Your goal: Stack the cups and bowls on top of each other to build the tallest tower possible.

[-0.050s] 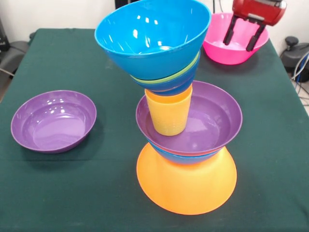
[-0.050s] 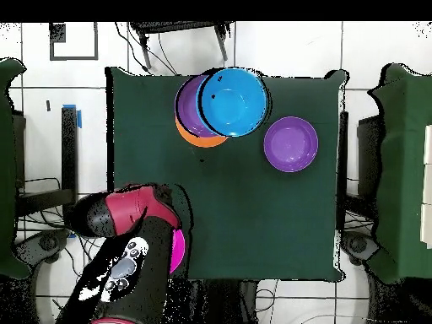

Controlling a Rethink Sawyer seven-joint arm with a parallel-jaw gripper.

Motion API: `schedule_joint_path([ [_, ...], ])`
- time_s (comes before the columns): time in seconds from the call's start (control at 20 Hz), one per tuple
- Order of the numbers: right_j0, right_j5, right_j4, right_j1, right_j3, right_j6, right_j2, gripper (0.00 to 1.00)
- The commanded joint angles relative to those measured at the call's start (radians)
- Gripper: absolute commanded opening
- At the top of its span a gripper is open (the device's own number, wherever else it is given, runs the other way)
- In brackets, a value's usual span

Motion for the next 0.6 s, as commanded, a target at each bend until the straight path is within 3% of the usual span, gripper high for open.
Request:
schedule_joint_path([
  [0.05, 0.049, -0.105, 0.088, 0.098, 0.080, 0.261, 0.078, 1.00],
  [0.35, 0.041, -0.162, 0.125, 0.127, 0.101, 0.253, 0.097, 1.00],
  [0.6, 0.073, -0.146, 0.165, 0.132, 0.112, 0.275, 0.085, 1.00],
])
